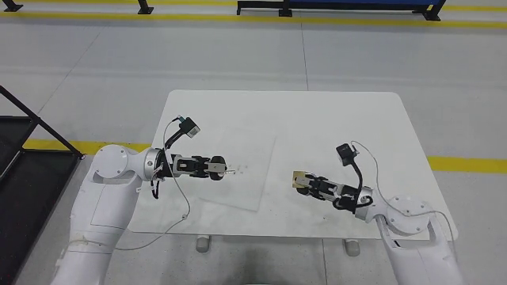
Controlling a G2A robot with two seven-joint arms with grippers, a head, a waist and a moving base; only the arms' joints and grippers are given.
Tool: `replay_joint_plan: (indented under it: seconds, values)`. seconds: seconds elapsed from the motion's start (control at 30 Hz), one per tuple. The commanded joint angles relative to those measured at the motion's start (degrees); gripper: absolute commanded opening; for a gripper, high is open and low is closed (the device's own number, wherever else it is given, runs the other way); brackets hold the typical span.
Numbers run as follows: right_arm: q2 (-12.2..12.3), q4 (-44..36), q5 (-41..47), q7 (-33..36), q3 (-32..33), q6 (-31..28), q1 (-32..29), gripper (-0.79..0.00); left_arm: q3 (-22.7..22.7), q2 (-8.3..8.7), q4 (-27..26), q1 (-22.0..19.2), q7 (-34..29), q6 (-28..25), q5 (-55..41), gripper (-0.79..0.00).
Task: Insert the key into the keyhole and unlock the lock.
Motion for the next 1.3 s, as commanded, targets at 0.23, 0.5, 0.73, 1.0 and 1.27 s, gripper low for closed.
replay_joint_plan:
  seconds: [0.23, 0.5, 0.73, 1.0, 1.27]
  values:
    - [0.54, -3.86, 7.34, 0.73, 0.52, 2.11, -2.24, -0.785, 0.00, 0.00, 0.00, 0.00, 0.00, 0.00, 0.00, -0.785]
    - [1.01, -3.61, 15.60, 2.87, 1.21, 3.48, -2.44, -0.785, 0.00, 0.00, 0.00, 0.00, 0.00, 0.00, 0.00, -0.785]
    - [1.43, -2.30, 18.37, 3.52, 1.39, 3.66, -2.15, -0.785, 0.00, 0.00, 0.00, 0.00, 0.00, 0.00, 0.00, -0.785]
    - [1.43, -2.30, 18.37, 3.52, 1.39, 3.66, -2.15, -0.785, 0.00, 0.00, 0.00, 0.00, 0.00, 0.00, 0.00, -0.785]
    - [1.43, -2.30, 18.37, 3.52, 1.39, 3.66, -2.15, -0.785, 0.77, -0.10, -0.04, 0.49, 2.33, -0.10, -0.69, -0.785]
